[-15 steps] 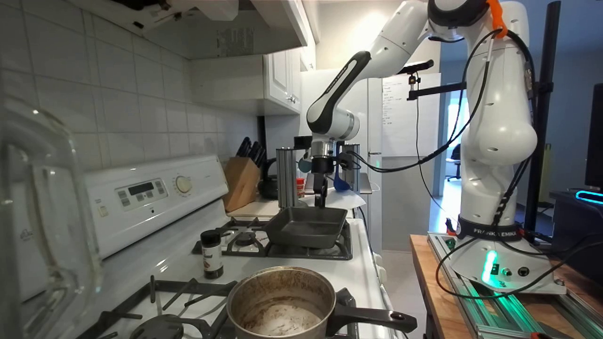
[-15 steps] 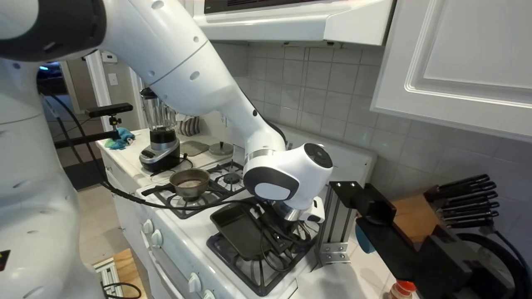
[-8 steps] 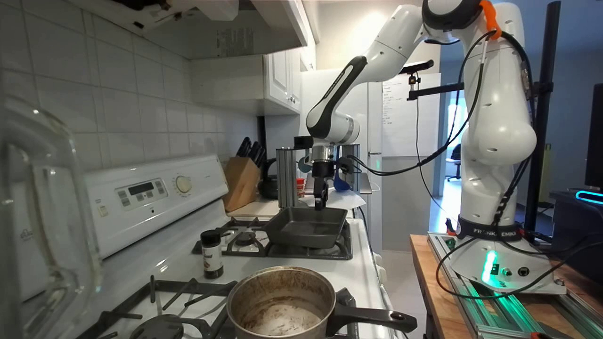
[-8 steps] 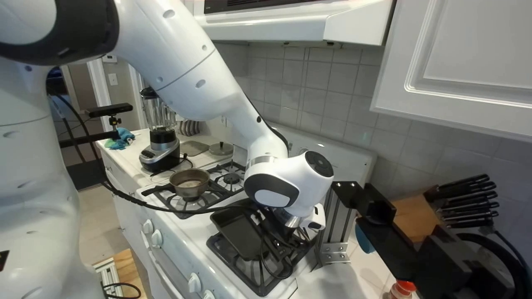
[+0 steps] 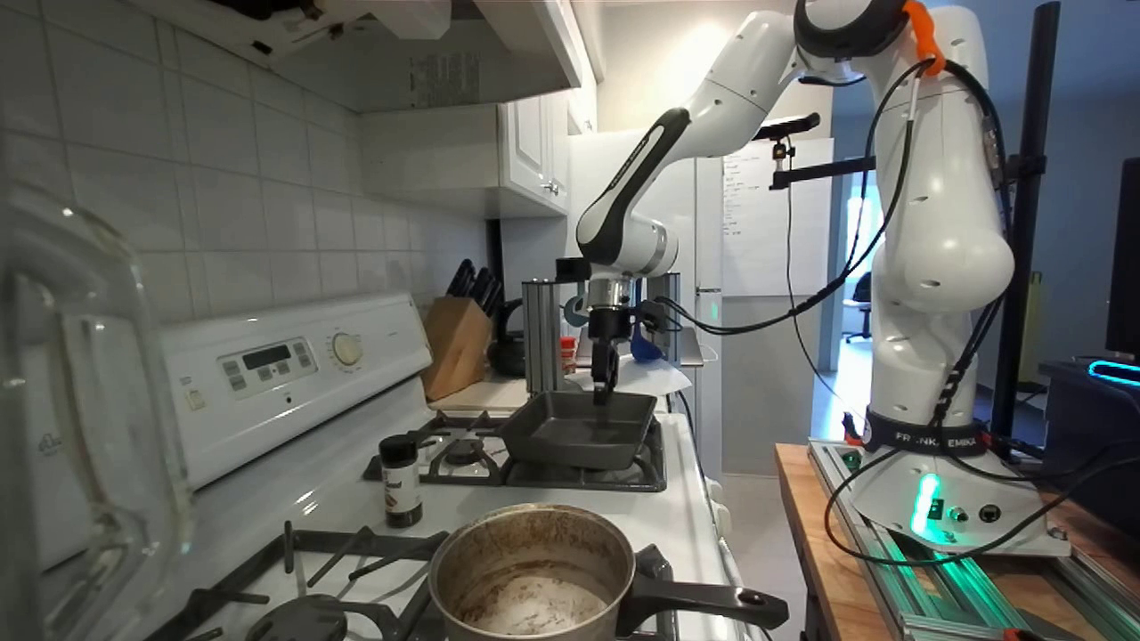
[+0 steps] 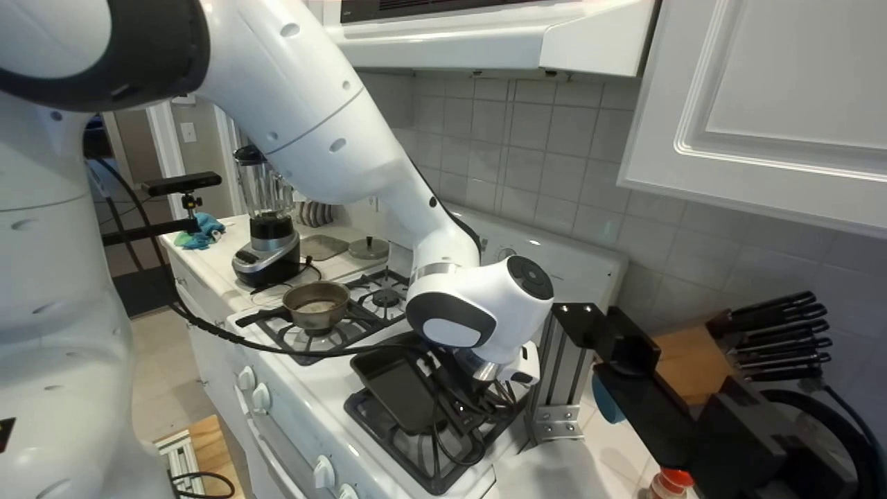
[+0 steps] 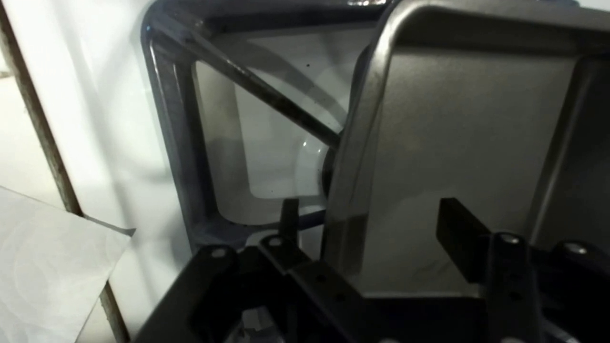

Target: Move the dish to the left

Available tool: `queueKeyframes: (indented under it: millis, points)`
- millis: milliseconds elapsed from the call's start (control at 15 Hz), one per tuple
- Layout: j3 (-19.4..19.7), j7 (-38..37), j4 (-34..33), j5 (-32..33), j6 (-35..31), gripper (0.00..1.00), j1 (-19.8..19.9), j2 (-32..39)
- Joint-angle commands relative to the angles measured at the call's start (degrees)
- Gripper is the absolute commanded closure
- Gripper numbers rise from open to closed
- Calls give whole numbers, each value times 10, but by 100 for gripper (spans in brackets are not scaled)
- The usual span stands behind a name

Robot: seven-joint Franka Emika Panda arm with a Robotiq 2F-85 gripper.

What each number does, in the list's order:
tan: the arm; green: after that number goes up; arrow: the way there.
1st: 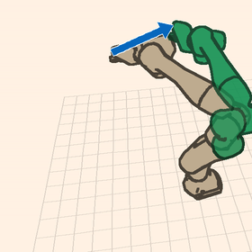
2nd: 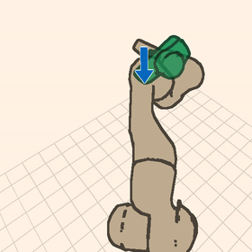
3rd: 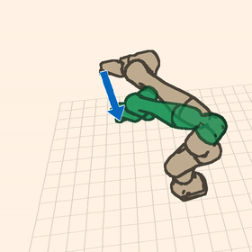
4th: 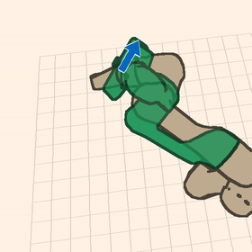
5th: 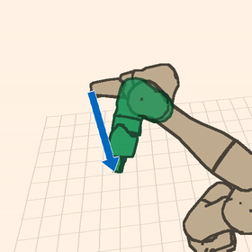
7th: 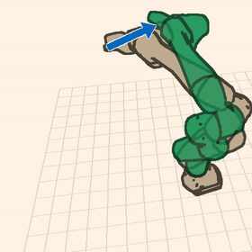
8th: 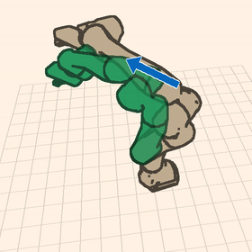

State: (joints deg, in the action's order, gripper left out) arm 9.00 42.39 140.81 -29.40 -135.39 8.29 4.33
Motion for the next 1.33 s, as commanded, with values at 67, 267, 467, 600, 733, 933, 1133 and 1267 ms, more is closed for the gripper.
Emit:
queueKeyframes:
  millis: [67,267,467,600,733,933,1133,1267]
  points:
    - [-7,27,-5,-23,-4,22,13,10]
    - [-5,33,-4,-26,-4,24,20,12]
    - [-4,38,-4,-30,-3,27,27,16]
    - [-5,42,-4,-33,-3,30,31,16]
    - [-5,46,-5,-36,-3,32,34,17]
    - [-6,52,-5,-39,-2,40,35,17]
    - [-6,52,-5,-38,-3,43,34,17]
    - [-6,51,-6,-37,-2,46,34,17]
